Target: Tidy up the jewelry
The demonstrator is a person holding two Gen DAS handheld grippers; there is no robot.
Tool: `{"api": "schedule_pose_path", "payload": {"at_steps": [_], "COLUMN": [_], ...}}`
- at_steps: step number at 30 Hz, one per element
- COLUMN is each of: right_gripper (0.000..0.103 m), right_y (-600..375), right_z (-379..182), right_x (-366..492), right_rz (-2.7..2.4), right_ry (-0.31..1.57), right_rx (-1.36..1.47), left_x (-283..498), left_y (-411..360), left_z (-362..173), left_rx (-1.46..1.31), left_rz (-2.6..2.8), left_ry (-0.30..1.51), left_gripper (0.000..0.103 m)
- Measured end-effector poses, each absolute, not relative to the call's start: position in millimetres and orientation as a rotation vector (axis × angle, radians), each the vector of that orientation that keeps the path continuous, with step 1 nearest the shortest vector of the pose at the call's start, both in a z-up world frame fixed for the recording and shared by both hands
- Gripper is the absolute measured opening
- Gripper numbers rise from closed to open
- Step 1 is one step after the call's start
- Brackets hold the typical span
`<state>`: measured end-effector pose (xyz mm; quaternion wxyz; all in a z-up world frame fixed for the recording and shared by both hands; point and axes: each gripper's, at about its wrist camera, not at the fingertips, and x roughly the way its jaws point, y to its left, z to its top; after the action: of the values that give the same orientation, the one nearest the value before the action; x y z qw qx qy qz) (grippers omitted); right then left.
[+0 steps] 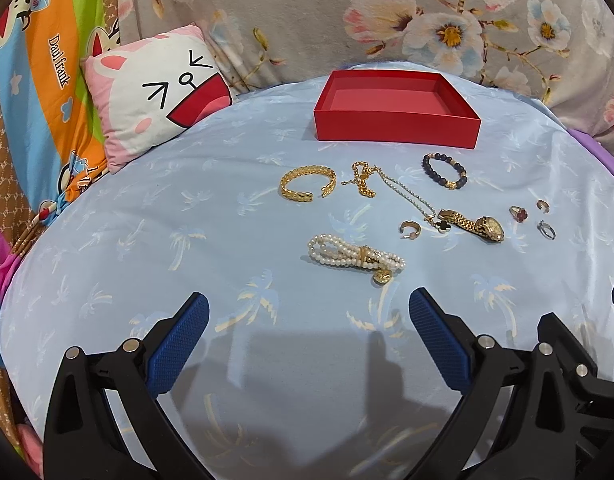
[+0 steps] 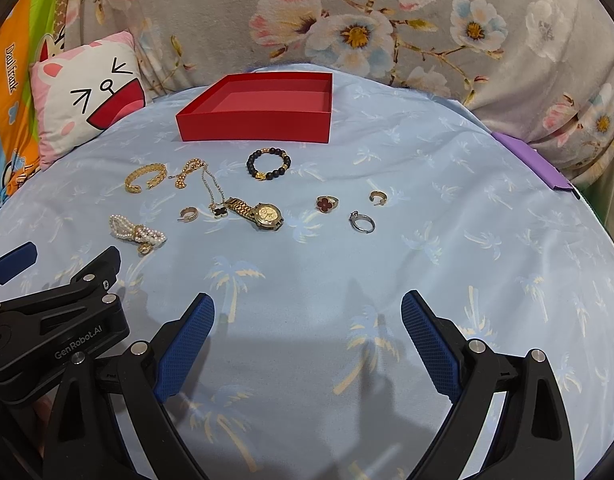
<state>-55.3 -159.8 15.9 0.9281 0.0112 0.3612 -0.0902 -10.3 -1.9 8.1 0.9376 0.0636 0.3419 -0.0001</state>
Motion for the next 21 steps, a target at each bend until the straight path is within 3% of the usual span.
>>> {"api": "schedule_pose_path", "payload": {"at_steps": [21], "right_gripper": [0.093], "right_y": [-160.4], "right_z": [14.2], "right_x": [-55.1], "right_rz": [-0.194], "right_ry": [0.747], "right_rx": [0.029], "left_x": [-10.9], "left_y": [-4.0], "left_z": [7.9], "left_rx": [0.132], "left_rz": [-0.003], "left_ry": [0.698], "left_gripper": [0.097]}}
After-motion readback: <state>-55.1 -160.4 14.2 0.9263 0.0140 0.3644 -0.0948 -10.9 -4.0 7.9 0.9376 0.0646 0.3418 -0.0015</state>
